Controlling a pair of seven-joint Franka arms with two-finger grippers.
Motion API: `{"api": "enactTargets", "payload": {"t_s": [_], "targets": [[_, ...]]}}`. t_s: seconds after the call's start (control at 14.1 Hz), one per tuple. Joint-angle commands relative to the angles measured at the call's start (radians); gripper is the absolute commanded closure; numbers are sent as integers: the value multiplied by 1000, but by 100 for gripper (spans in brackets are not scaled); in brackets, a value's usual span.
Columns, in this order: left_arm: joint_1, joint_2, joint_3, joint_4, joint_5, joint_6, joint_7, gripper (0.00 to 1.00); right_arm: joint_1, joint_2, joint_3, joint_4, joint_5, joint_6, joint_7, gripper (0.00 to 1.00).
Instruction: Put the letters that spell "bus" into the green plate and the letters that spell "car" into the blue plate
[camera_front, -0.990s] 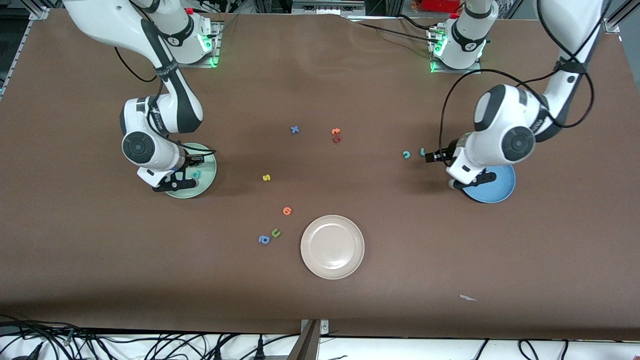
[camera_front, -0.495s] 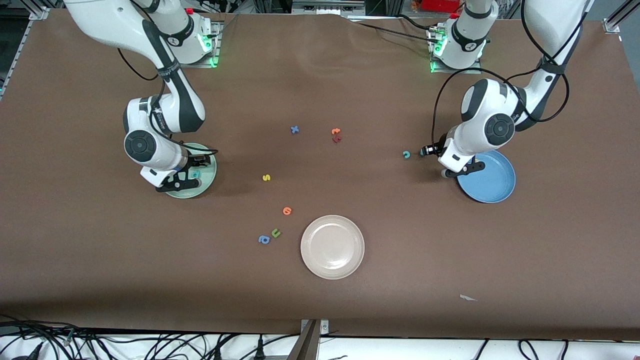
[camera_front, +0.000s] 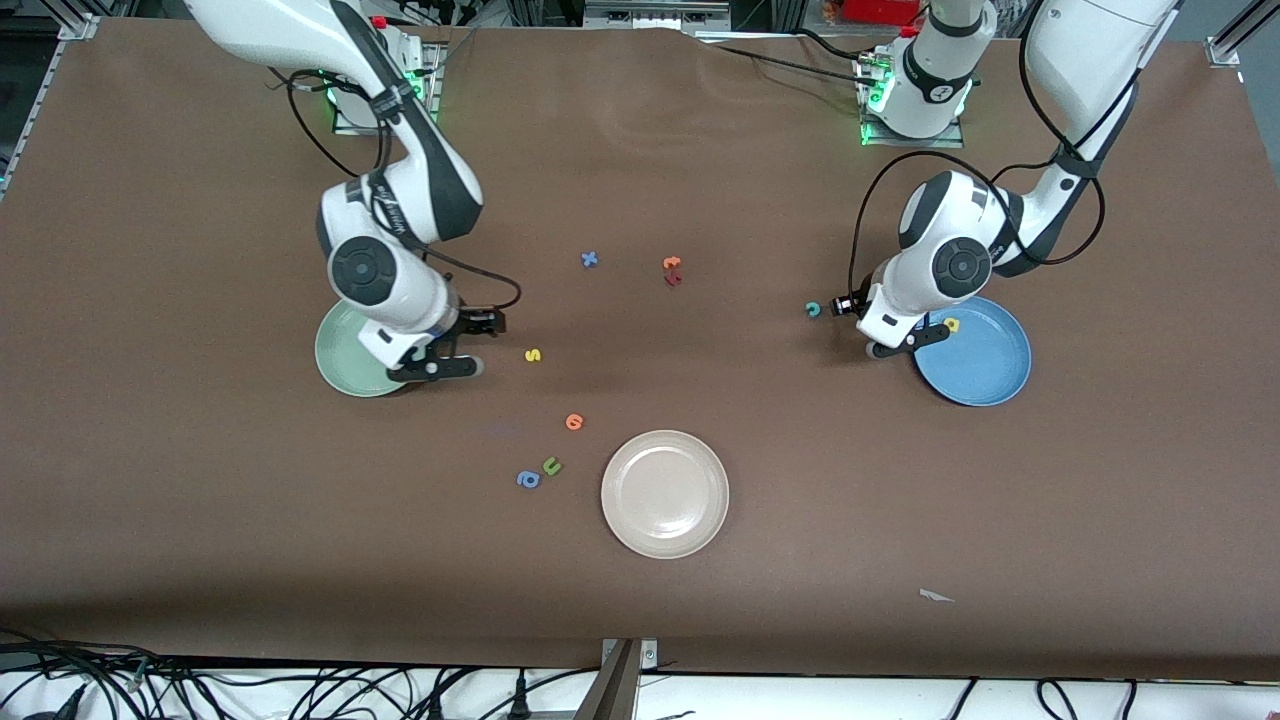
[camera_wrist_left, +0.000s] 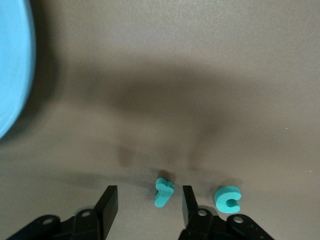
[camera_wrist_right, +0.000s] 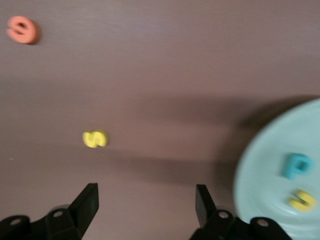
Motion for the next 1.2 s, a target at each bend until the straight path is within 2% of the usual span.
{"api": "enactTargets", "payload": {"t_s": [0.0, 0.14, 0.35, 0.49, 1.13], "targets": [[-3, 8, -1, 4, 26, 18, -42, 43, 19, 68, 4, 49, 8, 29, 8, 32], [-3, 8, -4, 6, 24, 20, -63, 44, 41, 92, 4, 72, 8, 61, 45, 49], [-5, 20, -4, 4, 24, 49, -71, 49, 76, 155, 4, 130, 2, 97, 96, 49], [-5, 28, -4, 3, 24, 81, -76, 48, 81, 178, 2, 130, -6, 138, 102, 49], [-6, 30, -4, -14, 26, 80, -73, 50, 101, 226, 2, 123, -7, 176, 103, 49]]}}
